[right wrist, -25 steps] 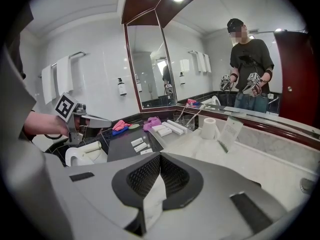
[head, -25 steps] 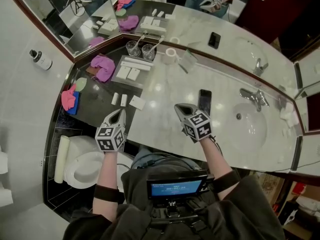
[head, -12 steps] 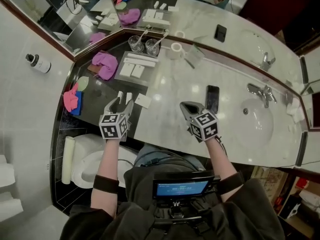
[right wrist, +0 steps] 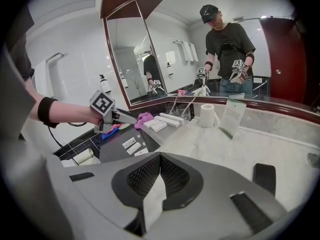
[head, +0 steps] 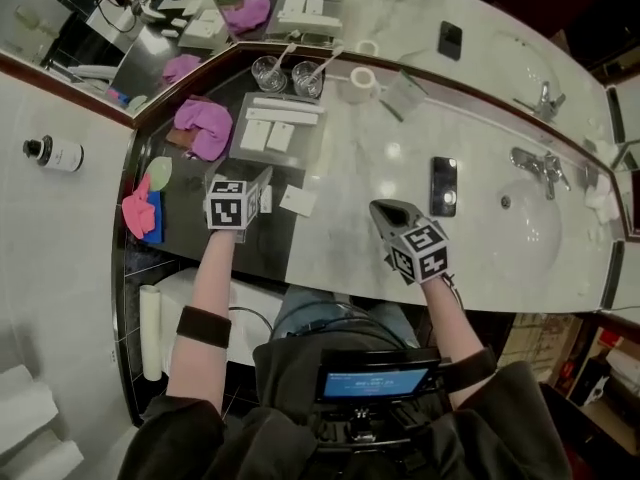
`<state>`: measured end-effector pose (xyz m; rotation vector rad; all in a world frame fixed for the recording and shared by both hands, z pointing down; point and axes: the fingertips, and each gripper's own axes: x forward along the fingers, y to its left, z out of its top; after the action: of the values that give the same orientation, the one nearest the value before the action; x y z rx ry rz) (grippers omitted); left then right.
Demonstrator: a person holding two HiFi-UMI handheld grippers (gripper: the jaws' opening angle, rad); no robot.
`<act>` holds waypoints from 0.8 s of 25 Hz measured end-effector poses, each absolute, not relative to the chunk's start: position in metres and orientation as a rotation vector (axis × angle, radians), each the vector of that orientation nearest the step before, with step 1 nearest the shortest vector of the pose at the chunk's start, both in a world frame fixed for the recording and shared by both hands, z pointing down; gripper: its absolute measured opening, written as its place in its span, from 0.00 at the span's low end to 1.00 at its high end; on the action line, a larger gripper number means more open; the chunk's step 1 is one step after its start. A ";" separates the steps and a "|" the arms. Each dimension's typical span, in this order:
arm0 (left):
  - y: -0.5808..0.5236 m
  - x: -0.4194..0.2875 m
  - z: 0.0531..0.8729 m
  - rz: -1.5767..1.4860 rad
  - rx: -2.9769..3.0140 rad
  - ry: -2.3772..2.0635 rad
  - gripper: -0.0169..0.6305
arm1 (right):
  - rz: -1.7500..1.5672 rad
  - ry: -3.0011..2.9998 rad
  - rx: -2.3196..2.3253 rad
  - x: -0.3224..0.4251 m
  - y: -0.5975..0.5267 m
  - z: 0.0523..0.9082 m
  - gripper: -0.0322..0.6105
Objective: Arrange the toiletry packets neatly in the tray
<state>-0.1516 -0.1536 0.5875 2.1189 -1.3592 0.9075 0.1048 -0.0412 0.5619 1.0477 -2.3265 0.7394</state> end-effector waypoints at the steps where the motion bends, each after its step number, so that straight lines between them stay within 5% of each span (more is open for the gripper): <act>1: -0.160 -0.149 0.590 0.925 2.125 -1.325 0.66 | 0.748 -2.319 1.053 0.103 -0.042 0.565 0.07; 20: -0.213 -0.161 0.667 1.080 2.034 -1.063 0.62 | 0.885 -2.246 1.106 0.079 -0.038 0.606 0.07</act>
<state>-0.1612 -0.2127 0.6672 2.0342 -1.0626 1.0802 0.0792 -0.0379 0.6061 1.1059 -2.2455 0.8852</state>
